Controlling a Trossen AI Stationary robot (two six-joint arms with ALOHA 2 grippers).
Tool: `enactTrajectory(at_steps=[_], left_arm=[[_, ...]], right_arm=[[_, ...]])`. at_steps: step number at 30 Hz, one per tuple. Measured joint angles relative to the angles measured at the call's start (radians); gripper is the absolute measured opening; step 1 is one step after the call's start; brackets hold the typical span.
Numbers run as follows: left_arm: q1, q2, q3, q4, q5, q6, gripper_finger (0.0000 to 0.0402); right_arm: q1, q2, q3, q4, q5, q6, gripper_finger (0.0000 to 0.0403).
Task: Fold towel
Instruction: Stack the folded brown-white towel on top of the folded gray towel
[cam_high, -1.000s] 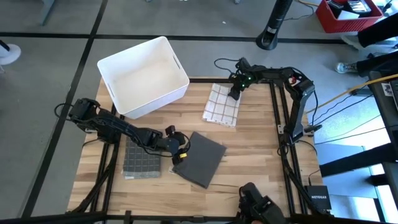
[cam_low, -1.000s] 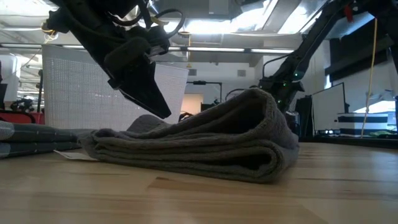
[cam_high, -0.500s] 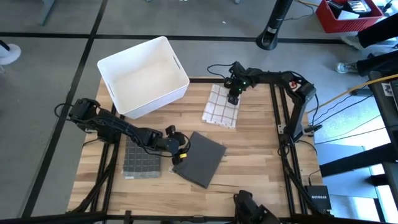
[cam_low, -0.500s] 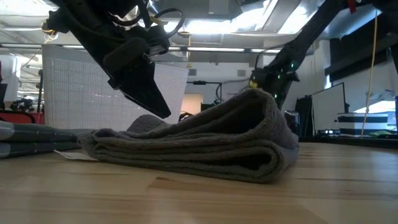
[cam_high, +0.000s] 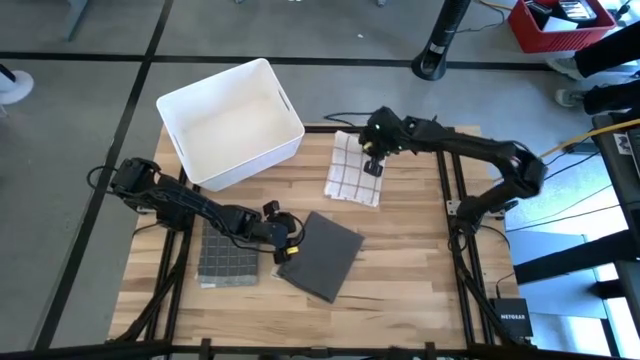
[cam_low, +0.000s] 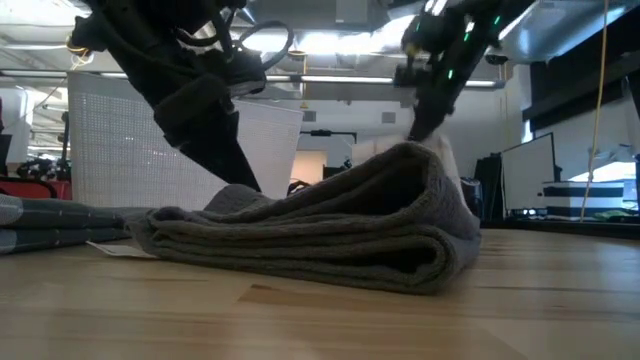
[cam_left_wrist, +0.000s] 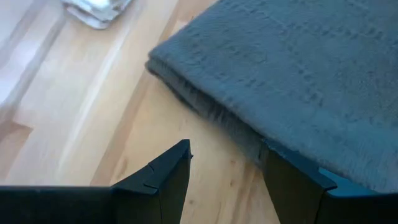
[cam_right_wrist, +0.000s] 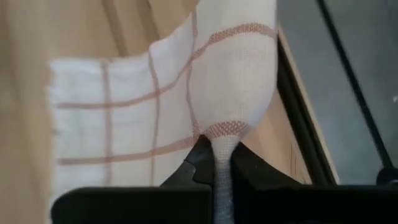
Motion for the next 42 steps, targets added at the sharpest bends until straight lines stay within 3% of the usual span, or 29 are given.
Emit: enactTrajectory(at_steps=[9, 19, 30, 42], left_arm=[[-0.03, -0.146, 0.001, -0.083, -0.027, 0.053, 0.0184], [-0.036, -0.33, 0.001, -0.324, -0.093, -0.053, 0.0184], [-0.069, -0.465, 0.078, -0.563, -0.104, -0.043, 0.0184], [-0.059, -0.667, 0.115, -0.601, -0.126, 0.045, 0.0184]], right_arm=[[0.263, -0.166, 0.001, -0.056, 0.1, 0.253, 0.0016], [0.569, -0.178, 0.157, -0.123, 0.236, 0.509, 0.0016], [0.792, -0.165, 0.22, -0.027, 0.235, 0.754, 0.0017], [0.908, 0.037, 0.22, 0.247, 0.139, 0.803, 0.0018]])
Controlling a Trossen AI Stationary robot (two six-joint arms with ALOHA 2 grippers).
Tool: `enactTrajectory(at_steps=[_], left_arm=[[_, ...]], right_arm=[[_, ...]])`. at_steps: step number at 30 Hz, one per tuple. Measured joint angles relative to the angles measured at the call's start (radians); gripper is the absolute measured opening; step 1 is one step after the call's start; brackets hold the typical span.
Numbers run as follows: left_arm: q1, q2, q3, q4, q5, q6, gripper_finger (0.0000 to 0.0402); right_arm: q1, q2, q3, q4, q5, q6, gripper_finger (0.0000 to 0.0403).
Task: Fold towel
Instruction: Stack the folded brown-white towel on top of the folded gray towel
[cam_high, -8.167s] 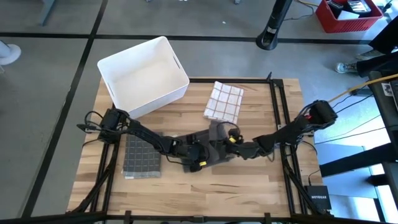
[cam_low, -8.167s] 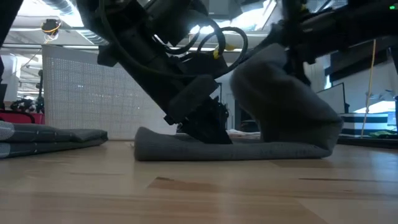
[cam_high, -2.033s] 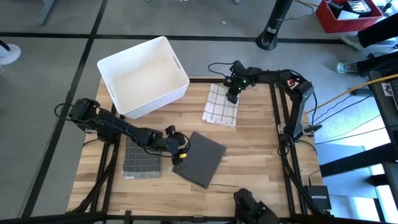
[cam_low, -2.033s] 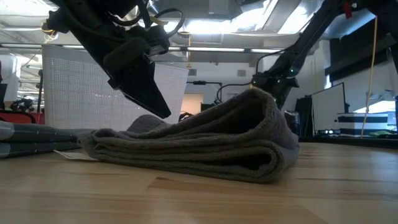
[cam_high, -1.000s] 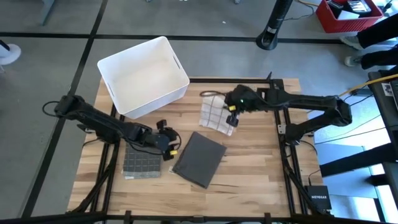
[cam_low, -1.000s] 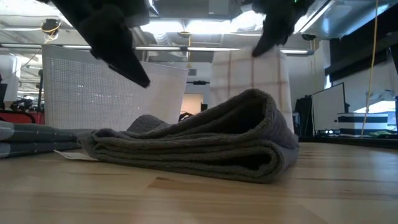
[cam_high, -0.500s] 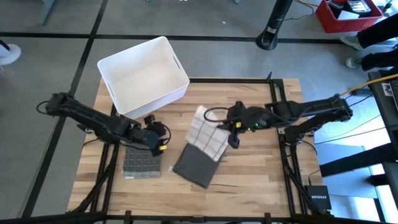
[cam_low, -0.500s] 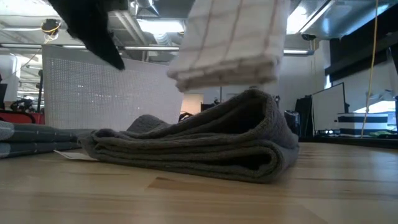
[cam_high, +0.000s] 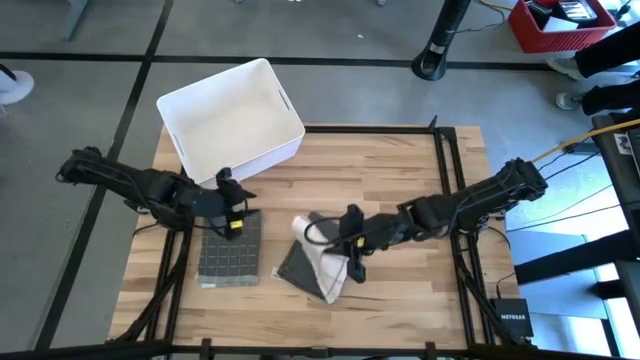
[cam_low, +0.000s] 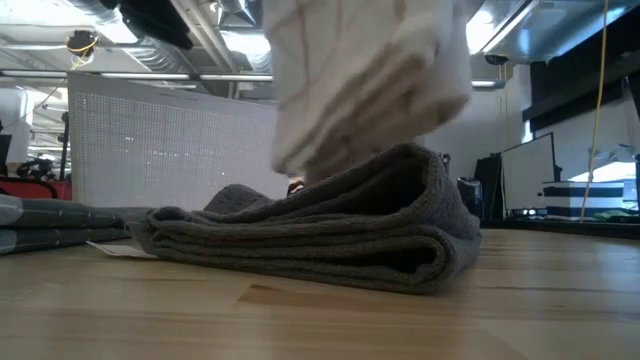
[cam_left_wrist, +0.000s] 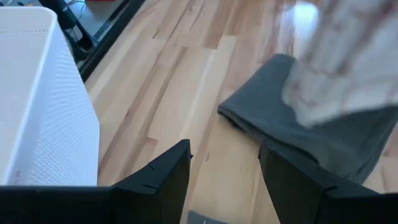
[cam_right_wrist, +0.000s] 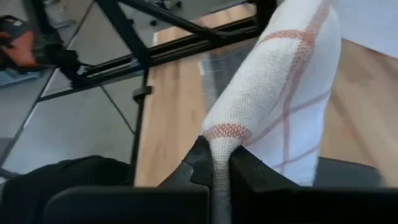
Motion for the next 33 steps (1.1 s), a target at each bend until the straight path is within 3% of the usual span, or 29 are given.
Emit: enactTrajectory(at_steps=[8, 14, 22, 33], left_arm=[[0.0, -0.04, 0.0, 0.001, 0.0, 0.007, 0.0184], [0.0, -0.037, 0.0, 0.001, 0.0, 0.007, 0.0184], [0.0, -0.037, 0.0, 0.001, 0.0, 0.007, 0.0184], [0.0, -0.037, 0.0, 0.002, 0.0, -0.001, 0.0184]], right_arm=[[0.026, 0.021, 0.0, 0.068, -0.043, -0.033, 0.0017], [0.016, 0.025, -0.024, -0.063, 0.029, -0.029, 0.0017], [-0.045, 0.027, -0.153, -0.157, 0.108, 0.002, 0.0018], [-0.102, 0.051, -0.273, -0.168, 0.189, -0.062, 0.0019]])
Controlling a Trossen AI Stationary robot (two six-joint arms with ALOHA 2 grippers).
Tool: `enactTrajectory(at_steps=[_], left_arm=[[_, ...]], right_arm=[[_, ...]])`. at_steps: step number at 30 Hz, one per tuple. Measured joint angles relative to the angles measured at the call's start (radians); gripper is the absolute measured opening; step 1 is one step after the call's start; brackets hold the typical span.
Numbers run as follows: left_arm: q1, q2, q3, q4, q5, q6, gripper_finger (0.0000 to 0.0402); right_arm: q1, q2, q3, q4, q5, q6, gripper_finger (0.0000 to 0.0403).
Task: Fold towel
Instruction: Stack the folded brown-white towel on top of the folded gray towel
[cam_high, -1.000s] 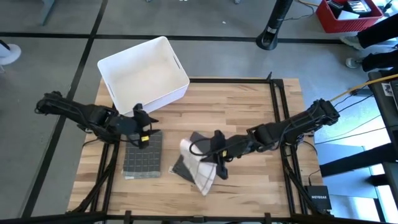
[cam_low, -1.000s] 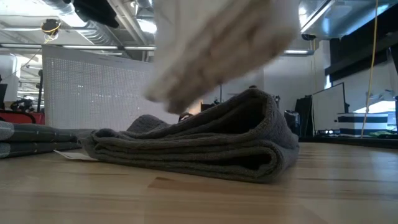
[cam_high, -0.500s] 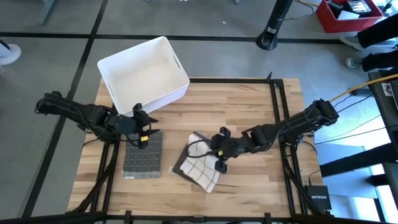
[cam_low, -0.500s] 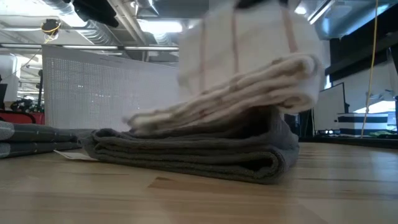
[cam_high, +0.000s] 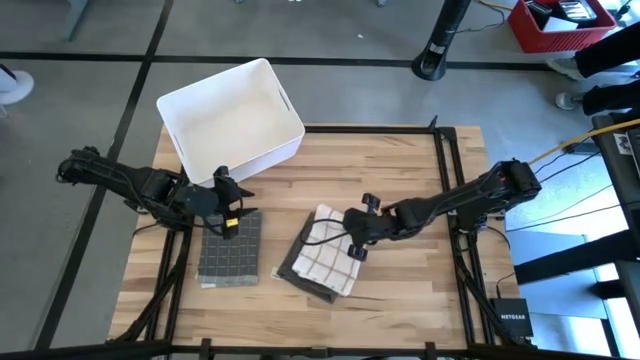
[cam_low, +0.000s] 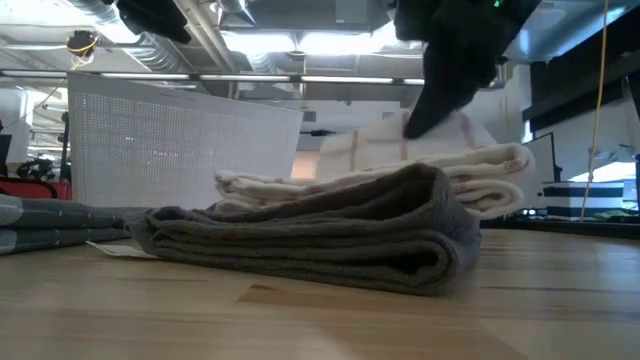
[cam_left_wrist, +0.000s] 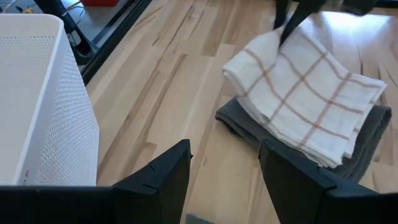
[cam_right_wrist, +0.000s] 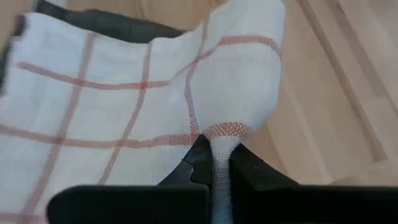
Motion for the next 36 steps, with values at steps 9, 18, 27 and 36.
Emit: enactTrajectory(at_steps=[9, 18, 27, 36], left_arm=[[0.0, 0.02, 0.0, 0.007, 0.0, -0.066, 0.0184], [-0.002, 0.183, 0.0, 0.033, 0.062, -0.145, 0.0184], [-0.037, 0.457, 0.0, 0.196, 0.159, -0.151, 0.0184], [-0.047, 0.73, 0.0, 0.273, 0.163, -0.172, 0.0184]], right_arm=[[-0.005, 0.081, -0.006, 0.01, -0.015, 0.061, 0.0085], [-0.003, 0.082, 0.182, -0.457, -0.024, -0.007, 0.0212], [0.126, 0.076, 0.144, -0.481, -0.031, 0.015, 0.0238], [0.219, 0.076, -0.109, -0.151, -0.078, 0.255, 0.0239]])
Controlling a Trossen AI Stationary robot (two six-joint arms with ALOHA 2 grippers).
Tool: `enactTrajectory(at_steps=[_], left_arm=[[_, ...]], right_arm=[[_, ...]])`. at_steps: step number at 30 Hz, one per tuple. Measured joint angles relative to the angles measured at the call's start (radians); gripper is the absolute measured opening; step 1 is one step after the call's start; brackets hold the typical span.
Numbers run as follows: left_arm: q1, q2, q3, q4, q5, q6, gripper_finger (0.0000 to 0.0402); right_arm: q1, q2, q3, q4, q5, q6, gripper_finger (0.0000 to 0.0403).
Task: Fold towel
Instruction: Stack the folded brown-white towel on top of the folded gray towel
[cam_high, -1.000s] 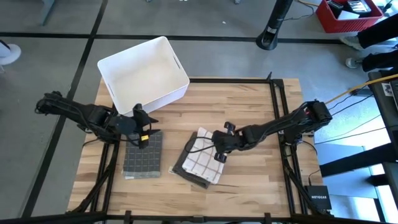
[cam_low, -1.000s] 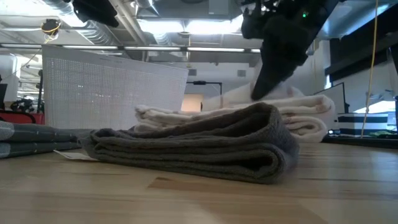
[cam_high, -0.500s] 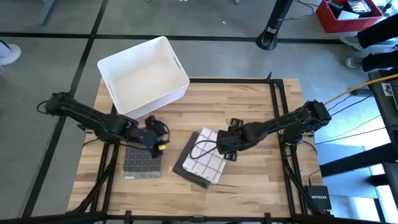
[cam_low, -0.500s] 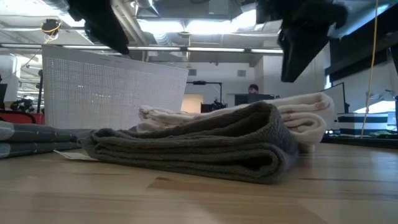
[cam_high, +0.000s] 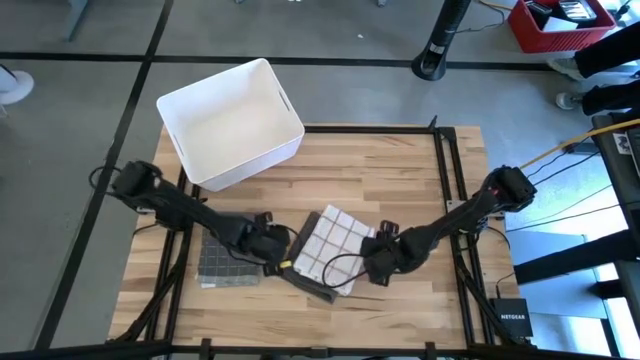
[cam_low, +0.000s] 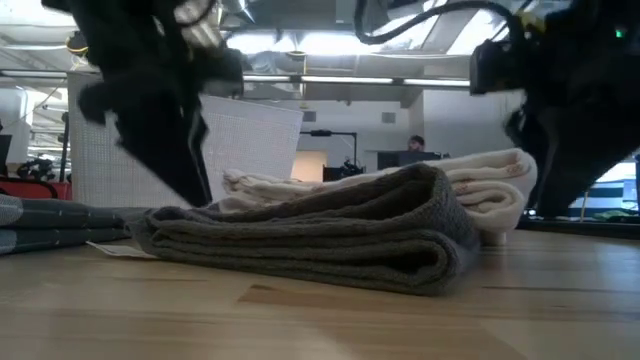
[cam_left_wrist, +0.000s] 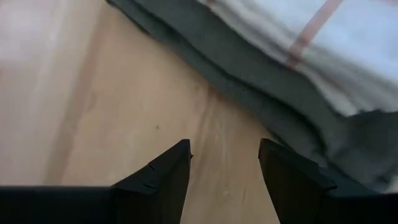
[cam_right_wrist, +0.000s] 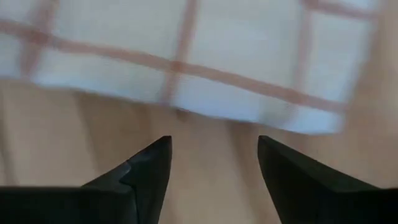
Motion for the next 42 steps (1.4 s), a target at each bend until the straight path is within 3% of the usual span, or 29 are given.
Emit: enactTrajectory(at_steps=[7, 18, 25, 30, 37, 42], left_arm=[[0.0, 0.134, 0.0, 0.114, 0.01, 0.003, 0.0184], [0.0, 0.154, 0.0, 0.207, 0.023, 0.003, 0.0184], [0.001, 0.154, 0.0, 0.21, 0.025, -0.026, 0.0184], [0.008, 0.158, 0.0, 0.271, 0.033, -0.071, 0.0184], [0.013, 0.224, 0.0, 0.523, 0.062, -0.107, 0.0184], [0.026, 0.295, 0.01, 0.658, 0.061, -0.097, 0.0184]], right_arm=[[0.0, 0.011, -0.14, 0.332, -0.039, 0.096, 0.0239], [-0.075, 0.086, -0.143, 0.492, 0.011, -0.006, 0.0239], [-0.064, 0.05, -0.138, 0.327, -0.082, 0.0, 0.0239], [-0.036, -0.032, -0.145, 0.105, -0.112, 0.012, 0.0239], [-0.019, -0.149, -0.145, -0.221, -0.002, 0.008, 0.0239], [-0.019, -0.225, -0.145, -0.273, 0.089, 0.049, 0.0239]])
